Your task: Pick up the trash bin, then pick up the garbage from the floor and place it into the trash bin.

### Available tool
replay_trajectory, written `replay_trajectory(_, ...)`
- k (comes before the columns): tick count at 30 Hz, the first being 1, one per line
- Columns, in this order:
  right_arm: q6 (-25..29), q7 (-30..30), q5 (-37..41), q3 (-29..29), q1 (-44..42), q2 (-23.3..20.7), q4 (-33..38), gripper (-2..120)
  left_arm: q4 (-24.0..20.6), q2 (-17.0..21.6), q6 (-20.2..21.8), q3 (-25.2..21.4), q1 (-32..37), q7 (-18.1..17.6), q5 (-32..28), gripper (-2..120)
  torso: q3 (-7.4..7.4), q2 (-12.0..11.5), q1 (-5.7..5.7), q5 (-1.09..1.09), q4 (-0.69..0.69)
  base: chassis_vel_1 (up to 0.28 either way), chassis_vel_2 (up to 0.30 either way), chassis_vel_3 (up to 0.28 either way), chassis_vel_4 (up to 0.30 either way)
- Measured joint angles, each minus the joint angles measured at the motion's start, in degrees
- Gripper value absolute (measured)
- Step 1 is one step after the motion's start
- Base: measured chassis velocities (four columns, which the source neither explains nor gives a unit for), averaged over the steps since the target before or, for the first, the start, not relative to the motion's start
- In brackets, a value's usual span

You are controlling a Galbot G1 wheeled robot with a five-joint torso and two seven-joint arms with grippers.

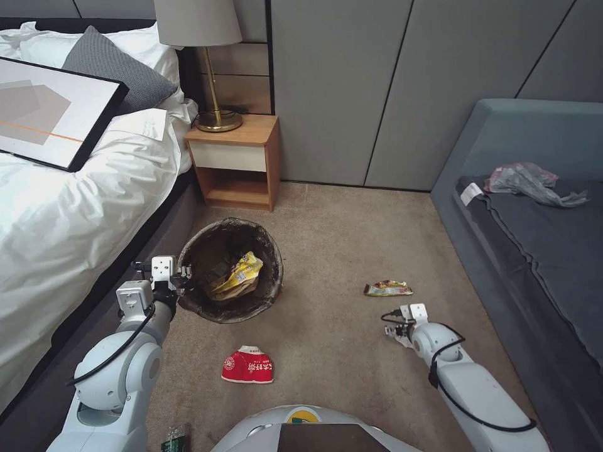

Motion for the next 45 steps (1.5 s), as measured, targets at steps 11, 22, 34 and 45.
replay_trajectory(11,0.93,-0.15,-2.27,0.41,-2.39,1.16,-1.4,100,0.31,-0.04,-0.08,-0.03,-0.26,0.03,-0.01,0,0.0,0.0,0.0,-0.01,0.01,0.0,0.0,0.0,0.0)
replay_trajectory(22,3.06,-0.73,-2.33,0.94,-2.22,1.16,-3.71,81,0.28,-0.2,-0.13,0.06,-0.25,0.02,0.0,0,0.0,0.0,0.0,-0.03,0.01,0.0,0.0,0.0,0.0)
replay_trajectory(34,3.66,-1.61,-2.32,1.02,-3.03,1.47,-2.9,40,-0.26,-0.2,0.56,0.08,-0.28,-0.87,-0.83,0,-0.01,0.01,0.0,0.03,0.02,0.0,0.0,0.0,0.0)
replay_trajectory(45,3.42,-1.4,-2.54,1.42,-3.65,1.52,-2.49,0,-0.43,-0.18,0.84,0.11,-0.31,-1.06,-0.98,0,0.01,0.0,0.0,-0.01,-0.01,0.0,0.0,0.0,0.0)
